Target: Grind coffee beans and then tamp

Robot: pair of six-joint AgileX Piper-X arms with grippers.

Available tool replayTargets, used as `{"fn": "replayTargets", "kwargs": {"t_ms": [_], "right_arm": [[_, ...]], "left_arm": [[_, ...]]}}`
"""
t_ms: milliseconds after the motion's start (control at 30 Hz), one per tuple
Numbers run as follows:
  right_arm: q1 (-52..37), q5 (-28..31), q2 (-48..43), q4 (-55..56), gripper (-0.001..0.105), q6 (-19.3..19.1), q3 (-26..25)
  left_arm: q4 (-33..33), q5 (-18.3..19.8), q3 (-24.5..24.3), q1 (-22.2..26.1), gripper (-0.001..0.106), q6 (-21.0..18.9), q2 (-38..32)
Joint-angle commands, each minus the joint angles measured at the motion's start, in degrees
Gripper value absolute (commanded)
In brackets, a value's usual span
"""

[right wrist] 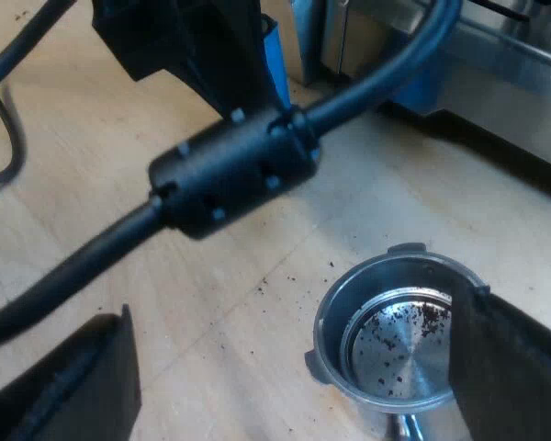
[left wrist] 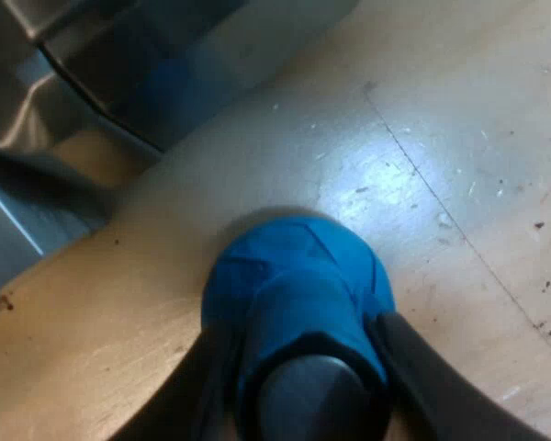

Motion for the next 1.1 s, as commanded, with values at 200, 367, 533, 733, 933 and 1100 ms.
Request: {"fn": "replayTargets", "kwargs": {"t_ms": [200,367,533,733,933,1100], "right_arm": [[-0.2,-0.7,-1.1,-0.7,0.071,2.3,-0.7],[-0.2,-0.6,-2.9,2.9,0.071,4.8,-2.1],[-0.2,-0.6,-5.9,13.9,0.071,4.4,-5.1],[-0.2,-0.6,-11.8,26.5,0.071,1.7,-9.3],[-0.2,-0.6,-18.6,43.0,0.071,-2.6,-17.0],[-3.3,-0.6,-22.3,55.1,0.071,-4.3,-25.7]], "left_arm": [[1.7,0.2,0.0,0.0,0.057,1.0,-0.4],[5.6,0.5,-0.2,0.0,0.071,2.7,-1.4],[8.3,-1.5,-0.2,0.0,0.071,2.7,-7.7],[11.0,-4.9,-0.2,0.0,0.071,2.5,-20.7],[13.2,-6.7,-4.7,0.0,0.071,0.0,-33.9],[13.2,-3.9,-11.8,0.0,0.071,-3.3,-38.1]]}}
